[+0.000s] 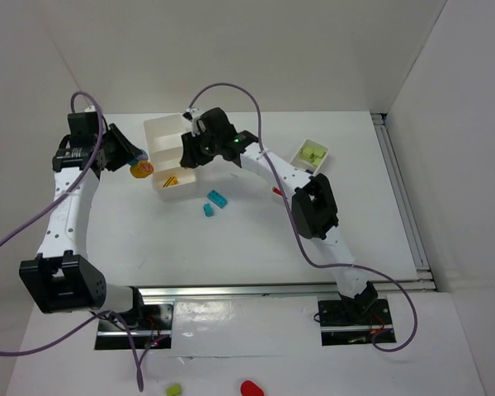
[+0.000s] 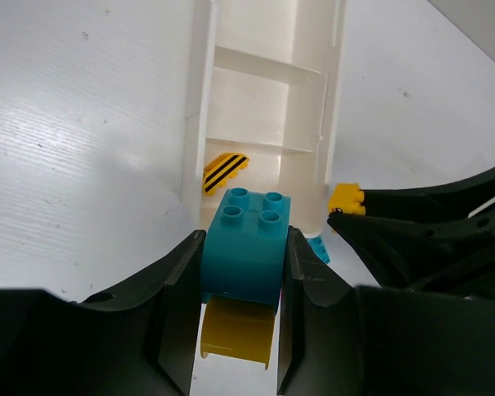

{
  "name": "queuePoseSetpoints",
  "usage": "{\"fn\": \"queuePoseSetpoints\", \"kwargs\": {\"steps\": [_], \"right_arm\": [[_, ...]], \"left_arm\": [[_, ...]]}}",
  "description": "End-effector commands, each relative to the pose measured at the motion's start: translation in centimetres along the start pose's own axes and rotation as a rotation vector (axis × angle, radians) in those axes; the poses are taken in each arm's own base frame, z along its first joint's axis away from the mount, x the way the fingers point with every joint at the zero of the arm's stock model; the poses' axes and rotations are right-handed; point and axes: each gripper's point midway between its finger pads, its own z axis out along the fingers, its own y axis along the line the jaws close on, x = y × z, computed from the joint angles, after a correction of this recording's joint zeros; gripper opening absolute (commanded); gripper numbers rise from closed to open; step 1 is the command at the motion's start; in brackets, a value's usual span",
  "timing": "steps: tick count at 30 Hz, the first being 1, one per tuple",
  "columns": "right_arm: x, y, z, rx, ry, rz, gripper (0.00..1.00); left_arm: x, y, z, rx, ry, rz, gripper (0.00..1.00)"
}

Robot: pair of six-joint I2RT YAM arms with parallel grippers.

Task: Sort the legos into containers by color

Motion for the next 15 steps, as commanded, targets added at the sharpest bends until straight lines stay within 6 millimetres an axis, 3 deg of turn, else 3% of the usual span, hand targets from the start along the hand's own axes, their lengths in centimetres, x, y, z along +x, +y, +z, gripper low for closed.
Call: {"fn": "queuePoseSetpoints", "kwargs": {"steps": [1,7,9,15], "right_arm": [[-2.4,0.5,0.8,-0.010,-0.073,-0.030,0.31],[-1.2,1.1,2.8,-0.036,-0.063,-0.039,0.35],[-1.4,2.5,3.1,-0.056,-0.070,-0.054,0.38],[-1.5,3.6,3.4,-0.057,-0.077,-0.086,0.73]], "left_arm": [[-2.0,-0.1,0.0,-0.022,-0.047,-0.043,0.00],[-2.1,-0.8,0.3,0.012,-0.041,-0.061,0.00],[-2.1,-0.8,0.3,0.012,-0.041,-0.061,0.00],[-2.0,-0.9,0.3,0.020,-0.036,-0.061,0.00]]}}
